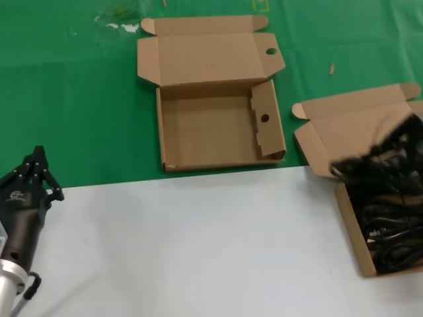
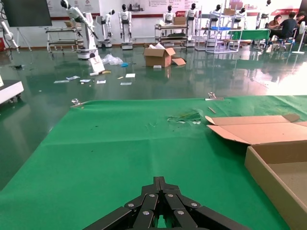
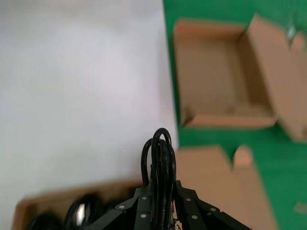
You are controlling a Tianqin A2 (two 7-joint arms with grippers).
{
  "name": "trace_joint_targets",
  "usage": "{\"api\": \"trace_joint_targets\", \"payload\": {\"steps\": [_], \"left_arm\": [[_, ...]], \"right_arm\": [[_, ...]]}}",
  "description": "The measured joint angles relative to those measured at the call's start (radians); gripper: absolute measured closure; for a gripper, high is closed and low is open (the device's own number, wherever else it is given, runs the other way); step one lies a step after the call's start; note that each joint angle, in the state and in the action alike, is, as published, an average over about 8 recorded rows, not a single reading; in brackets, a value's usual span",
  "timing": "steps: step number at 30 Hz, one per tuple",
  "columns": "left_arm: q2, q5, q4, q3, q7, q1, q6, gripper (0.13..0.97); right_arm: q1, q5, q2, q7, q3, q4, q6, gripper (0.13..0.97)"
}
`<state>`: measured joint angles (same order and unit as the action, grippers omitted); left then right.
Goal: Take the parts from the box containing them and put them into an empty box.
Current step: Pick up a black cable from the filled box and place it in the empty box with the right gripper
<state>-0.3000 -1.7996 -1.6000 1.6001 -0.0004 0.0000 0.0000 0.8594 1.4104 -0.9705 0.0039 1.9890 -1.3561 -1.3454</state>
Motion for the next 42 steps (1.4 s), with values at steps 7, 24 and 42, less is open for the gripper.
{"api": "trace_joint_targets", "payload": {"steps": [7, 24, 42], "left_arm": [[0.0, 0.0, 0.0, 0.0, 0.0, 0.0, 0.0, 0.957], [0.0, 0.0, 0.0, 0.0, 0.0, 0.0, 0.0, 0.957], [0.0, 0.0, 0.0, 0.0, 0.0, 0.0, 0.0, 0.957]], "right_arm": [[0.112, -0.005, 0.097, 0.085, 0.02, -0.062, -0.014, 0.888], [0.302, -0.205, 0.514, 0.078, 0.179, 0.27, 0.208, 0.888], [0.386, -0.214, 0.756, -0.176, 0.223, 0.749, 0.394, 0.888]]}}
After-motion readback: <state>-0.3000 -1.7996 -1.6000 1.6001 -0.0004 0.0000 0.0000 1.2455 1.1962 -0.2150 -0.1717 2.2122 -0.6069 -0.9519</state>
